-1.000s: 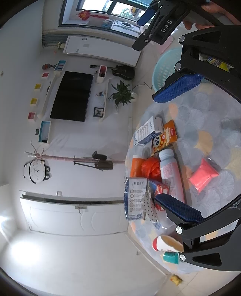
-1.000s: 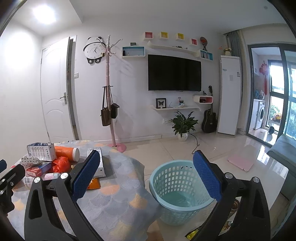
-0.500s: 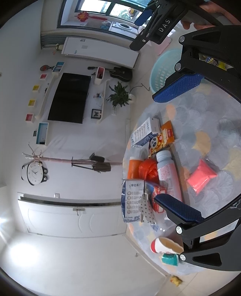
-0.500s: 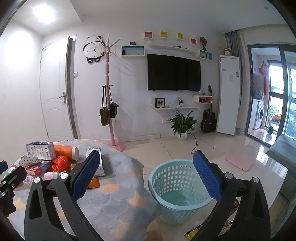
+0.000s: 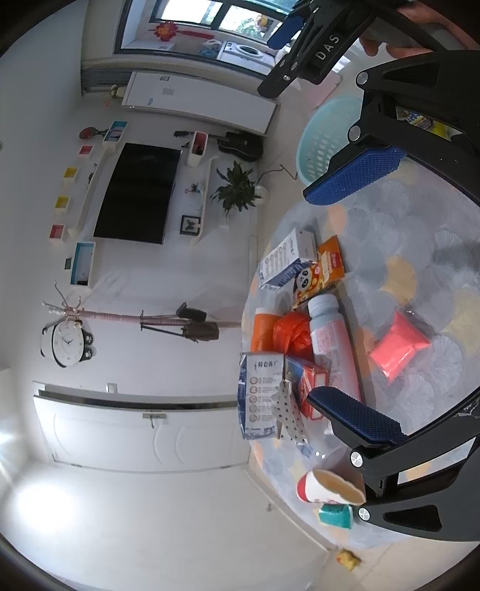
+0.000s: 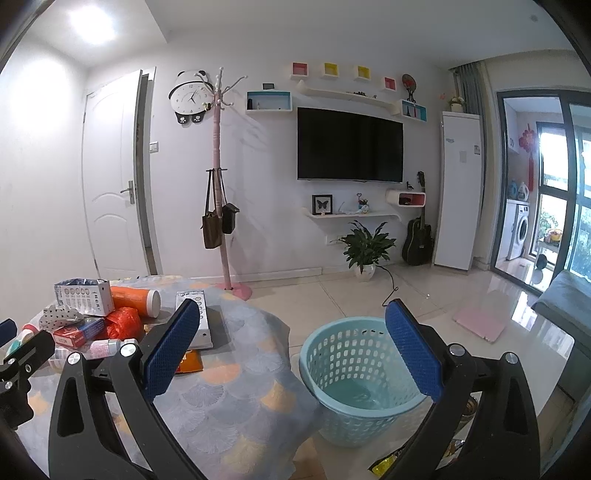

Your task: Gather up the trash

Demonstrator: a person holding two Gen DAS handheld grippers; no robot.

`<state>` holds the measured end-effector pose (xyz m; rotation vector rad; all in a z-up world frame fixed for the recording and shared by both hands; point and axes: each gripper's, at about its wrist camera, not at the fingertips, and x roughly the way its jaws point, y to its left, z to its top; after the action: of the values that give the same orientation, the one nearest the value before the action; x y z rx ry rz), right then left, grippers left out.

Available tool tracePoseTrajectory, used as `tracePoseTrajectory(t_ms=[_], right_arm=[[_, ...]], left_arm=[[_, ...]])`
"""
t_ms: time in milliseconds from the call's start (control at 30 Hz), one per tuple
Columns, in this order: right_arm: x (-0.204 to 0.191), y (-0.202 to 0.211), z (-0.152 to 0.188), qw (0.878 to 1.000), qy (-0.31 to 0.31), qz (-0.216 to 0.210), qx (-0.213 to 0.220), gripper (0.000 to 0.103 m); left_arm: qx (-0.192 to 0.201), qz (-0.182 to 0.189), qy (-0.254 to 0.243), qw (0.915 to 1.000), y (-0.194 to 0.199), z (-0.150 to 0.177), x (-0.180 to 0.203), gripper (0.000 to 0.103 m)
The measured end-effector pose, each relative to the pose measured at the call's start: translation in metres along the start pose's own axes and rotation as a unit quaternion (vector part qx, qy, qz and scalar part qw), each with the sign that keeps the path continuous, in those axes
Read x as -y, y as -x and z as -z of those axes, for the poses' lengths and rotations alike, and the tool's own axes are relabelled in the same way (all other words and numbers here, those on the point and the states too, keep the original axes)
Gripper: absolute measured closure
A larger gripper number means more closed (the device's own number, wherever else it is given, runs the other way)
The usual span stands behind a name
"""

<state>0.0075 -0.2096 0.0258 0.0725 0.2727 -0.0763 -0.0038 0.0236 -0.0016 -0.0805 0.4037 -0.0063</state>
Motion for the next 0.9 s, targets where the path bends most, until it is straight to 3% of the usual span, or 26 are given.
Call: tracePoseTrajectory(t_ms=[767,900], right_arm=[[-0.021,-0.002,0.001,1.000,0.026,0.004,-0.006,0.008],[-0.028,-0.007,0.002,1.000,0.027,-0.002,-0.011,0.008]], left_arm=[[-0.002,-0.009,0.023,0.9997,0.006,-0.001,-0.016,0.007],[0.028,-0.067,0.019,0.9972,0.018,0.001,-0.030,0.007]])
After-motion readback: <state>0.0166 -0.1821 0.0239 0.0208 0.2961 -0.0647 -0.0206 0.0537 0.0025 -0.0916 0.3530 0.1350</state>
